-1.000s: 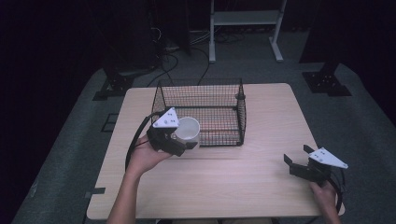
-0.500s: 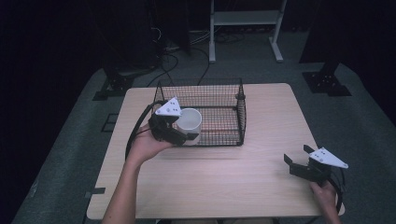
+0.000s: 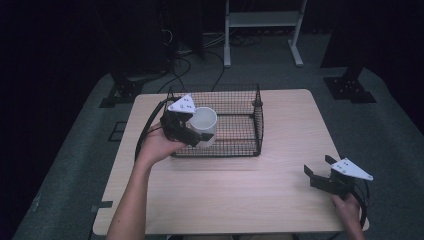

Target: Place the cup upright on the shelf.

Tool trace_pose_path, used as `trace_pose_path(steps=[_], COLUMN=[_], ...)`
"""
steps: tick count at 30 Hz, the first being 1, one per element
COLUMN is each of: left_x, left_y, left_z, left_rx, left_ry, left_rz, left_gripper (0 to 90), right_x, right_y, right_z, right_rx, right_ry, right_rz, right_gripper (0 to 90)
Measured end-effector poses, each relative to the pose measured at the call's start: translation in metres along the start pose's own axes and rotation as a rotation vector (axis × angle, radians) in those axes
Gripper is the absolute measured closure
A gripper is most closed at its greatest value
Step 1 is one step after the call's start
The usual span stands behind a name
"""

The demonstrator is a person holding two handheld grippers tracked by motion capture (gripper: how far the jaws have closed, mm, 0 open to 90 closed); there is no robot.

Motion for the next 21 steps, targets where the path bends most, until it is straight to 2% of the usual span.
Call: trace_pose_path(steps=[4,12,21], left_x=[0.005,0.017,0.028], left_y=[0.0,0.003,0.007], left_z=[-0.001,-0.004,-0.017], left_rx=[0.007,0.012,0.018], left_ry=[0.002,-0.022,-0.016], left_rz=[-0.001,0.004,0.01], left_gripper=[20.5,20.6,20.6], right_x=[0.0,-0.001,-0.001], right_y=[0.0,0.0,0.0], right_z=[0.0,0.0,0.0], right_rx=[0.0,-0.001,-0.002], right_ry=[0.002,0.002,0.008], right_rz=[0.001,0.001,-0.001], right_gripper=[13.0,13.0,13.0])
Point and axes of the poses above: each handheld gripper's, and its own axes: y roughly forward along the jaws, z roughly out of its underside, x roughly to its left, the point moved 8 cm from there along y, roughly forward along the jaws, and after that the axes turned 11 degrees about z, right-handed, at the moved point
